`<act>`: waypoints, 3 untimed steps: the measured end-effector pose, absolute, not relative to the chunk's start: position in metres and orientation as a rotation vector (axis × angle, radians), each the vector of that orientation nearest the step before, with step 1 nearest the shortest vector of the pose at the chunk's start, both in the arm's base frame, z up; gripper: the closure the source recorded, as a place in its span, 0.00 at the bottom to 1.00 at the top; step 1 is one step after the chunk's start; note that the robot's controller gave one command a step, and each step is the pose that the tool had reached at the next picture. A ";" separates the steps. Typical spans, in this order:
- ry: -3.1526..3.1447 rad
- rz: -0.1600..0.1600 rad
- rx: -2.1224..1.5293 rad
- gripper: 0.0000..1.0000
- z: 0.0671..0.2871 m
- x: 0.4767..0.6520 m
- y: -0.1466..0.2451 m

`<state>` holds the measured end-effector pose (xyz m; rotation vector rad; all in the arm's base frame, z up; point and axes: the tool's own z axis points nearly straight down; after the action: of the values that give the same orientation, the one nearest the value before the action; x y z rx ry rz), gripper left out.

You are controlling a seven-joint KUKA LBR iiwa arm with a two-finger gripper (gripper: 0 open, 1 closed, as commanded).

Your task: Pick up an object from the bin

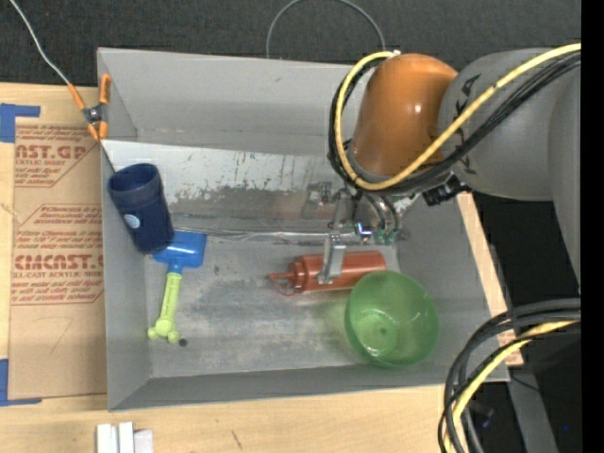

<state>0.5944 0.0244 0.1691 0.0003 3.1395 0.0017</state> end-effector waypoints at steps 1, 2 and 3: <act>3.145 0.002 -0.111 0.00 0.069 0.588 -0.041; 3.137 0.004 -0.086 0.00 0.070 0.589 -0.031; 3.141 0.003 -0.111 0.00 0.069 0.589 -0.040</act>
Offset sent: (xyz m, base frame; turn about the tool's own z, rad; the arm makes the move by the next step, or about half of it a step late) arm -0.0059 -0.0562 -0.0991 -0.0544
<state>0.5887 -0.0400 0.0691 -0.1106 3.1412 0.0028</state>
